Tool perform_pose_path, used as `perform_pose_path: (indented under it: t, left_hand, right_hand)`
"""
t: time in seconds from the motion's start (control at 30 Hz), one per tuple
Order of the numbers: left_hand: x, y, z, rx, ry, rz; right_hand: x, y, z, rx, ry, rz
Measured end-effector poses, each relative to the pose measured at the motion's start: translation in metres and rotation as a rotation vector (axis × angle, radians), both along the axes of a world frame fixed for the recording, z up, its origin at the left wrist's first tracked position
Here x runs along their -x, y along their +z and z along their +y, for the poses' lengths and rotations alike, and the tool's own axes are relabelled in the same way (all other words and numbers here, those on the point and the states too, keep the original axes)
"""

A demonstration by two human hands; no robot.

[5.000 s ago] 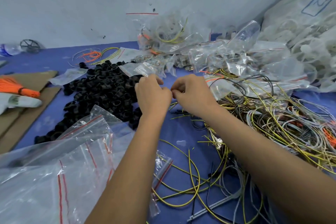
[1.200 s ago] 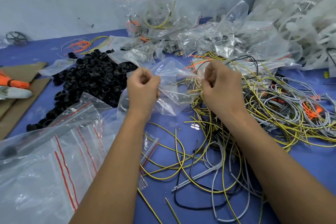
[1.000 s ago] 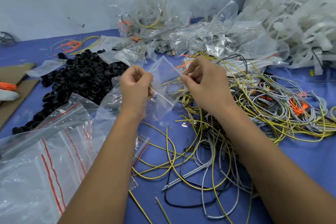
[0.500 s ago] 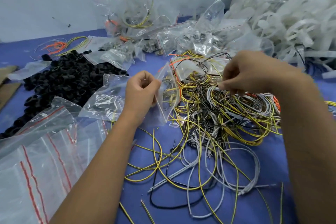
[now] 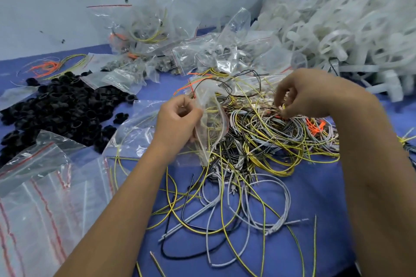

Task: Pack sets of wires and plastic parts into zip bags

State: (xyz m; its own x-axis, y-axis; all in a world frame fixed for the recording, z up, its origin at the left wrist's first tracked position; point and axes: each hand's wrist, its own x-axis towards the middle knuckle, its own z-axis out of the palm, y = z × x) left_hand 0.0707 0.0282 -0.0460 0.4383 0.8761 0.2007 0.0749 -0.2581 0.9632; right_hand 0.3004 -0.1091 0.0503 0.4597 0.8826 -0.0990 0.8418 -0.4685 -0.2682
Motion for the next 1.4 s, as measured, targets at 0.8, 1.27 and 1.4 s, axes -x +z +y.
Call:
perform_pose_path:
  t: [0.8, 1.27, 1.4]
  left_hand:
    - [0.008, -0.002, -0.005, 0.178, 0.090, -0.132]
    - [0.009, -0.004, -0.005, 0.217, 0.082, -0.173]
    - [0.009, -0.004, -0.005, 0.195, 0.069, -0.148]
  right_hand:
    - [0.004, 0.011, 0.006, -0.482, 0.026, 0.175]
    - [0.028, -0.006, 0.018, -0.309, 0.168, 0.153]
    - [0.027, -0.009, 0.016, -0.223, 0.145, 0.057]
